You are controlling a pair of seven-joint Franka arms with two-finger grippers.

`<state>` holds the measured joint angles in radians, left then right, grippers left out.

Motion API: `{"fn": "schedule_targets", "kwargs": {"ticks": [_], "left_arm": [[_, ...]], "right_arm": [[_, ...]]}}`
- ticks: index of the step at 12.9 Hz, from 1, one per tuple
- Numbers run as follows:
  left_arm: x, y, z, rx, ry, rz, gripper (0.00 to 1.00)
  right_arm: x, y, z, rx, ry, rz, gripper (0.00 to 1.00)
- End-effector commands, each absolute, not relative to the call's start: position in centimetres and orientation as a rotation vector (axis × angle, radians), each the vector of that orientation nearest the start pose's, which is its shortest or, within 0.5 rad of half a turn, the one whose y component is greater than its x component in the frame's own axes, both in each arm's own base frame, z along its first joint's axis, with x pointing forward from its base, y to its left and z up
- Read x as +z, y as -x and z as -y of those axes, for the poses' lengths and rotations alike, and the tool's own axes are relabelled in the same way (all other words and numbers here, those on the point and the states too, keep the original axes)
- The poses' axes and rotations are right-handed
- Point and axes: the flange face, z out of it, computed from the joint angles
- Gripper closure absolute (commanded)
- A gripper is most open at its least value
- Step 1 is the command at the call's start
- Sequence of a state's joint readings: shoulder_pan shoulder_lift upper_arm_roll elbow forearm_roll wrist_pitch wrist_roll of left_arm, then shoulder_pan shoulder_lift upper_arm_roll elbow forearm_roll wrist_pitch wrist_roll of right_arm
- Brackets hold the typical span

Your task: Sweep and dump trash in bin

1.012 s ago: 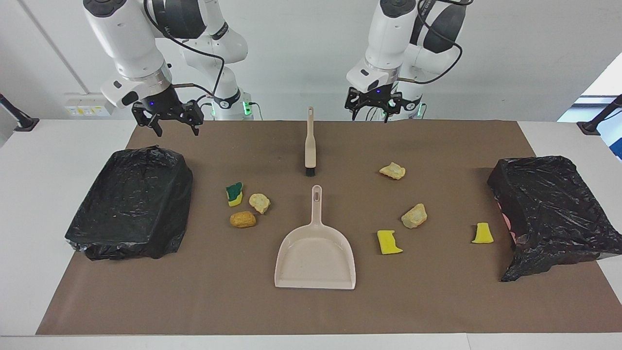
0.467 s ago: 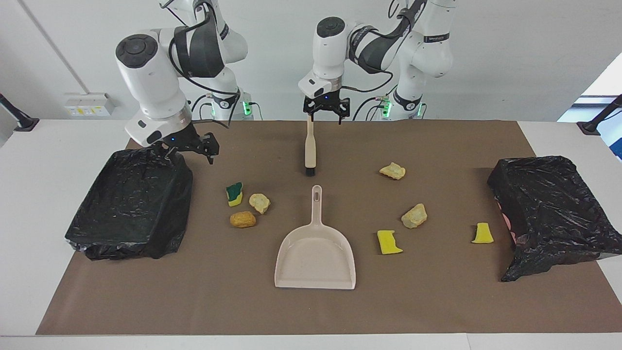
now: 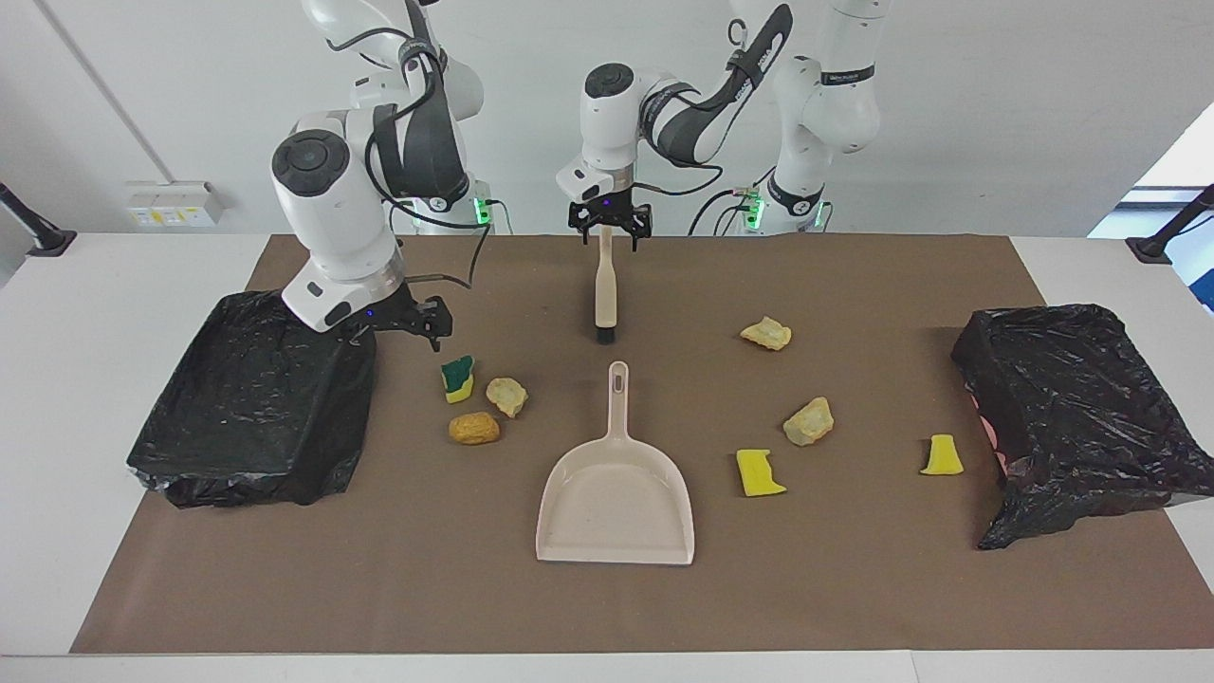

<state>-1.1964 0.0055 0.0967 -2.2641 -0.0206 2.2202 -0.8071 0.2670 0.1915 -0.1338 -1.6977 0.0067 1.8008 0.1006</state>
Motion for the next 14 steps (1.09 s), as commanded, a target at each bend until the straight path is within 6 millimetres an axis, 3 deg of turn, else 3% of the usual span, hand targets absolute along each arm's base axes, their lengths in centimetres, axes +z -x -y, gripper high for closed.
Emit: {"fn": "schedule_targets", "kwargs": {"ticks": [1, 5, 7, 9, 10, 11, 13, 14], "left_arm": [[33.6, -22.5, 46.3, 0.055, 3.073, -0.423, 0.0], [34.0, -22.5, 46.1, 0.059, 3.072, -0.421, 0.0], [33.8, -22.3, 45.9, 0.079, 3.052, -0.421, 0.27], [34.3, -22.9, 45.6, 0.084, 3.065, -0.398, 0.72], [34.4, -23.0, 45.5, 0.099, 3.073, -0.382, 0.89], [35.1, -23.3, 45.3, 0.1, 3.085, -0.368, 1.0], [37.0, -24.4, 44.0, 0.128, 3.078, -0.335, 1.0], [38.0, -24.4, 43.2, 0.149, 3.067, -0.332, 1.0]], "right_arm": [[46.1, -60.7, -9.2, 0.115, 3.15, -0.003, 0.0], [45.6, -60.6, -9.3, 0.11, 3.147, -0.01, 0.0], [45.6, -60.6, -9.3, 0.113, 3.147, -0.008, 0.0], [45.6, -60.6, -9.3, 0.112, 3.148, -0.007, 0.0], [45.6, -60.6, -9.3, 0.112, 3.148, -0.007, 0.0], [45.5, -60.6, -9.3, 0.115, 3.147, -0.008, 0.0], [45.6, -60.5, -9.7, 0.113, 3.147, 0.002, 0.0], [45.7, -60.4, -10.9, 0.108, 3.147, 0.031, 0.0]]}}
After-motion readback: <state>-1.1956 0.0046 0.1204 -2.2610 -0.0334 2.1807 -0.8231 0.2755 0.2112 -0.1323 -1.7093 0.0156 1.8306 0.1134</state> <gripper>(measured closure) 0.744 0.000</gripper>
